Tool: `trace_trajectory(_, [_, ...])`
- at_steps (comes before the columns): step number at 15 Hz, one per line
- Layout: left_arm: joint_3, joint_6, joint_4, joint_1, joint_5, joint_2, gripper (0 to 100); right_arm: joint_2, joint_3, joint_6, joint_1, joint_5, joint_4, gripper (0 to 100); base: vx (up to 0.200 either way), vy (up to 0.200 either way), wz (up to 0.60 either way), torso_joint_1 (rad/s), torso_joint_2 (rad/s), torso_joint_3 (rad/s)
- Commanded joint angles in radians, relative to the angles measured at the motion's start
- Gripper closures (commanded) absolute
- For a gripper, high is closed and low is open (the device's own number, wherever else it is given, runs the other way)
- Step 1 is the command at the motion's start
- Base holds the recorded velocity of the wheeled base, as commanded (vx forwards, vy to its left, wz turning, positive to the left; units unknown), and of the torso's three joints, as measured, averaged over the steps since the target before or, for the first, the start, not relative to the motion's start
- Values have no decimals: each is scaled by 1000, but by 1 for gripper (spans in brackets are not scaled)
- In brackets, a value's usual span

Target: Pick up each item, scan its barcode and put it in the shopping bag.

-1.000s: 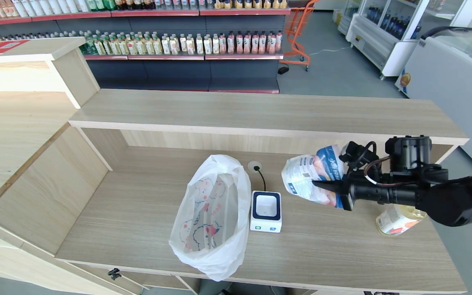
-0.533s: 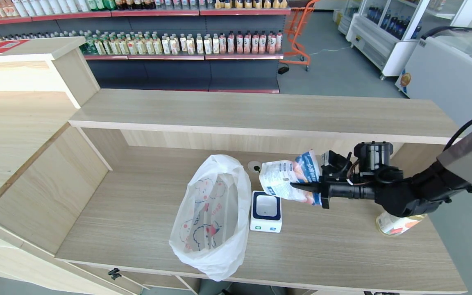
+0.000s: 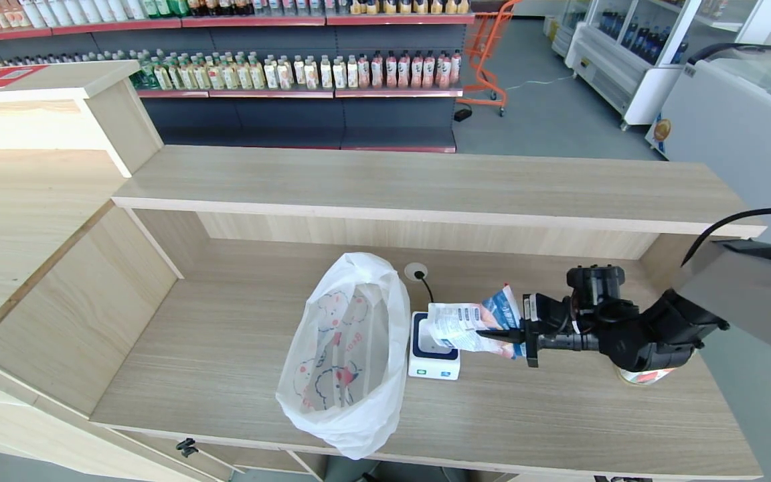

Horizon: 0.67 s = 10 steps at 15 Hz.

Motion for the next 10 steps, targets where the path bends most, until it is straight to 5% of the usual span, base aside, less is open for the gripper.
trace_trajectory(1, [0,0,0,0,0,1,0,63,-40,-15,34,2,-3,100,0,0,0,0,0,0])
trace_trajectory(10, [0,0,0,0,0,1,0,143,-182,-58,55,10,0,100,0,0,0,0,0,0])
